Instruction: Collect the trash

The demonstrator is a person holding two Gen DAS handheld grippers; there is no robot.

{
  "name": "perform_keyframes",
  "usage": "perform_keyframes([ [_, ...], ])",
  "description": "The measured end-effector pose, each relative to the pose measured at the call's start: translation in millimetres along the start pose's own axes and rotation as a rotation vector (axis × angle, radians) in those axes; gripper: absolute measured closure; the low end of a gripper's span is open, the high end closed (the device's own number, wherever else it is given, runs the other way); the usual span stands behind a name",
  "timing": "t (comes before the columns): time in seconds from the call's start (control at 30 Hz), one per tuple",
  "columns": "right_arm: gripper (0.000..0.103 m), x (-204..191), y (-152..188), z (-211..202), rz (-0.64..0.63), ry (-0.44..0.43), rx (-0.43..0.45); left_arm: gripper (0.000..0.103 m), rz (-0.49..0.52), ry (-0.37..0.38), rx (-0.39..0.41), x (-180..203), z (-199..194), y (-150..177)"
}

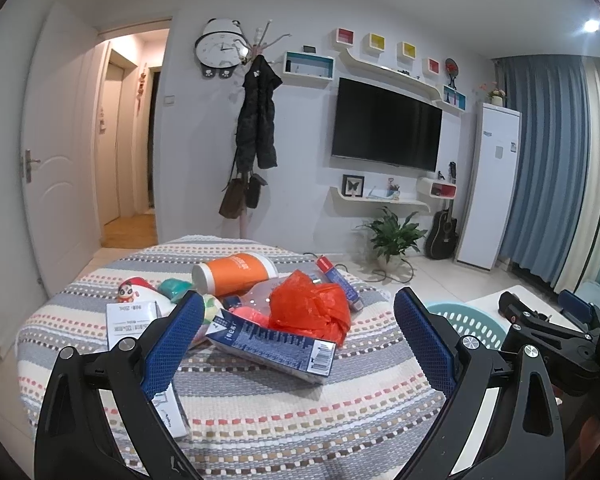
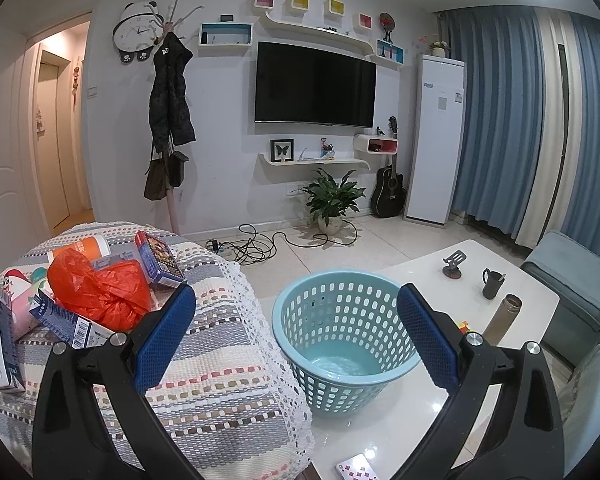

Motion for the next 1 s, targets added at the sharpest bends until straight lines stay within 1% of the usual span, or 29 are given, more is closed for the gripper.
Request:
perform_keyframes([
  [0.13,0.008,-7.6,2.1,1.3,-0.006,-0.02,-0.007,0.01,-0.024,-0.03,-0.011,-16.9,2.2,1.2],
  [0.27,0.008,-23.1,1.1,1.3,-0.031,-0.049,0.0,0.01,-0.039,-0.082,-0.024,-41.1,1.2,2.2],
  [0.33,0.008,-35.8,0.0,2.5,-0.042,-0.087,0.0,0.01,-0.055,-0.104,-0.034,-56.0,2.7,3.6],
  [0.37,0.011,-43.6,-0.3,4.5,-0.043,-0.115,-0.004,0.01,-0.068,-0.122,-0.046,-67.5,3.5,5.6],
  [0.47,0.02,-68.2,0.7,14.3,-0.051,-0.203,-0.036,0.01,-0.084,-0.133,-0.1,-91.0,8.2,13.9],
  [0.57,0.028,-97.4,6.5,28.4,-0.068,-0.288,-0.09,0.01,-0.126,-0.174,-0.155,-119.8,12.3,27.2],
  [0.7,0.03,-139.1,17.8,44.9,-0.107,-0.398,-0.157,0.01,-0.219,-0.186,-0.237,-153.0,22.7,47.1],
  [0.73,0.03,-147.3,20.9,48.2,-0.116,-0.411,-0.168,0.01,-0.238,-0.182,-0.259,-157.5,26.5,51.4],
  [0.83,0.03,-174.0,31.6,59.0,-0.142,-0.472,-0.223,0.01,-0.27,-0.169,-0.327,-164.4,43.0,64.3],
  [0.9,0.031,-189.4,37.6,65.5,-0.146,-0.51,-0.258,0.01,-0.267,-0.184,-0.359,-166.3,51.9,71.1],
  [0.97,0.05,-200.6,45.6,71.9,-0.158,-0.54,-0.303,0.01,-0.252,-0.192,-0.388,-165.8,60.1,77.7],
  [1.0,0.053,-205.0,47.9,73.7,-0.158,-0.555,-0.314,0.01,-0.242,-0.193,-0.402,-165.0,63.5,81.1],
])
Point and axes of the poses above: each gripper's, at about its wrist camera, not at the fingertips, and z roughly the way its jaws point, x to its right, y to its underside, the point moved 10 cm from there along z, roughly the way its jaws point
